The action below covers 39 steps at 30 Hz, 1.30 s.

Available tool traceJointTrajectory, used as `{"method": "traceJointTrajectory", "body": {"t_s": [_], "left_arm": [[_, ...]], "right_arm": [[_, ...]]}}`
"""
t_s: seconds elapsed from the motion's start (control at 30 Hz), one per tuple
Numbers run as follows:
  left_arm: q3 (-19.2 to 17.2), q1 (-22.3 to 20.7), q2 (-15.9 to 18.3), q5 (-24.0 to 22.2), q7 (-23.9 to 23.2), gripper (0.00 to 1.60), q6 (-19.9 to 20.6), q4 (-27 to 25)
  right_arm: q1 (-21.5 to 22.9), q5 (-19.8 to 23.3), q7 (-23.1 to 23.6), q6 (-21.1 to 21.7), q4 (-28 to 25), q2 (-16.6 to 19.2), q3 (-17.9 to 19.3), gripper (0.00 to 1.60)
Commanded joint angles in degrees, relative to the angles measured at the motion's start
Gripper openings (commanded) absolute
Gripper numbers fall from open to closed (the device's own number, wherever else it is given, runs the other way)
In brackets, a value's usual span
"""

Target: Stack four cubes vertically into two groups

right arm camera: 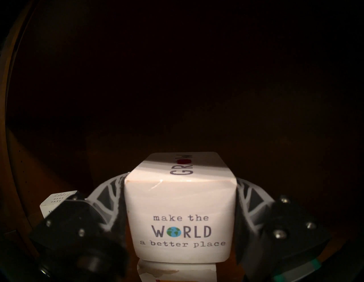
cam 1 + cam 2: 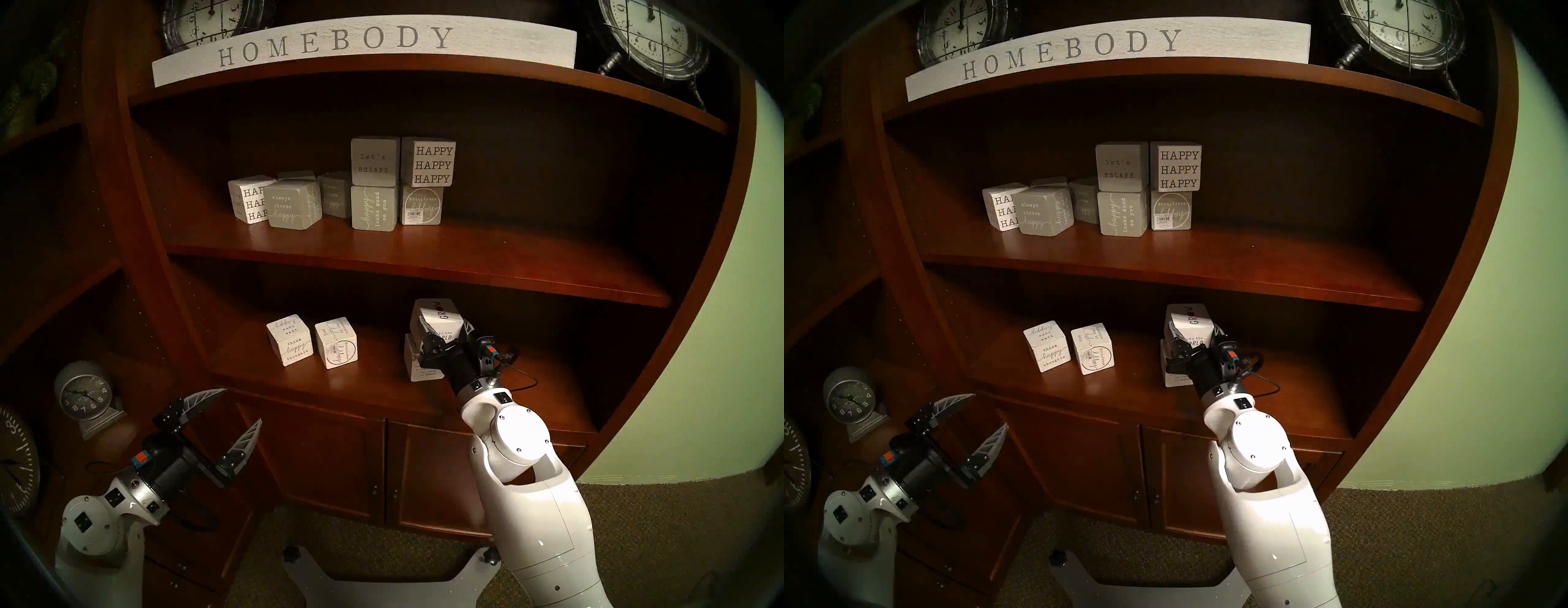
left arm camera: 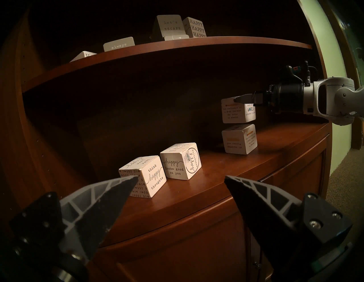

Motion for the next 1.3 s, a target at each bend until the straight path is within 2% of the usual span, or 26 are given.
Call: {"method": "traceJointTrajectory", "body": {"t_s": [0.0, 0.27, 0.33, 0.4, 0.5, 0.77, 0.83, 0.87, 1.07, 1.23, 1.27], "left_arm": [[0.0, 0.0, 0.0, -0.1, -0.1, 1.60, -0.1, -0.9], [0.0, 0.0, 0.0, -0.1, -0.1, 1.60, -0.1, -0.9], [0.0, 0.0, 0.0, -0.1, -0.1, 1.60, -0.1, -0.9], [0.0, 0.0, 0.0, -0.1, -0.1, 1.60, -0.1, -0.9], [0.0, 0.0, 0.0, -0.1, -0.1, 1.60, -0.1, -0.9], [0.0, 0.0, 0.0, -0.1, -0.1, 1.60, -0.1, -0.9], [0.0, 0.0, 0.0, -0.1, -0.1, 1.60, -0.1, -0.9], [0.0, 0.0, 0.0, -0.1, -0.1, 1.60, -0.1, -0.9], [0.0, 0.0, 0.0, -0.1, -0.1, 1.60, -0.1, -0.9], [0.0, 0.0, 0.0, -0.1, -0.1, 1.60, 0.0, -0.9], [0.0, 0.0, 0.0, -0.1, -0.1, 1.60, 0.0, -0.9]], "right_arm": [[2.5, -0.3, -0.2, -0.2, -0.8, -0.8, -0.5, 0.04], [2.9, -1.2, -0.9, 0.6, -0.2, -1.3, -1.2, 0.08], [2.9, -1.4, -1.0, 0.6, 0.0, -1.4, -1.4, 0.15], [2.8, -1.6, -1.2, 0.6, 0.1, -1.4, -1.5, 0.04], [2.6, -2.2, -1.8, 0.9, 0.2, -1.5, -1.7, 0.04], [2.7, -2.5, -2.3, 1.9, 0.4, -1.7, -1.8, 0.28], [2.9, -2.5, -2.4, 2.2, 0.6, -1.9, -1.7, 0.45], [3.0, -2.5, -2.4, 2.2, 0.8, -1.9, -1.8, 0.61], [3.6, -2.0, -2.6, 3.2, 1.4, -2.2, -1.9, 0.75], [3.8, -1.7, -2.8, 4.0, 1.4, -2.3, -1.9, 0.79], [3.9, -1.7, -2.8, 4.0, 1.4, -2.3, -2.0, 0.86]]}}
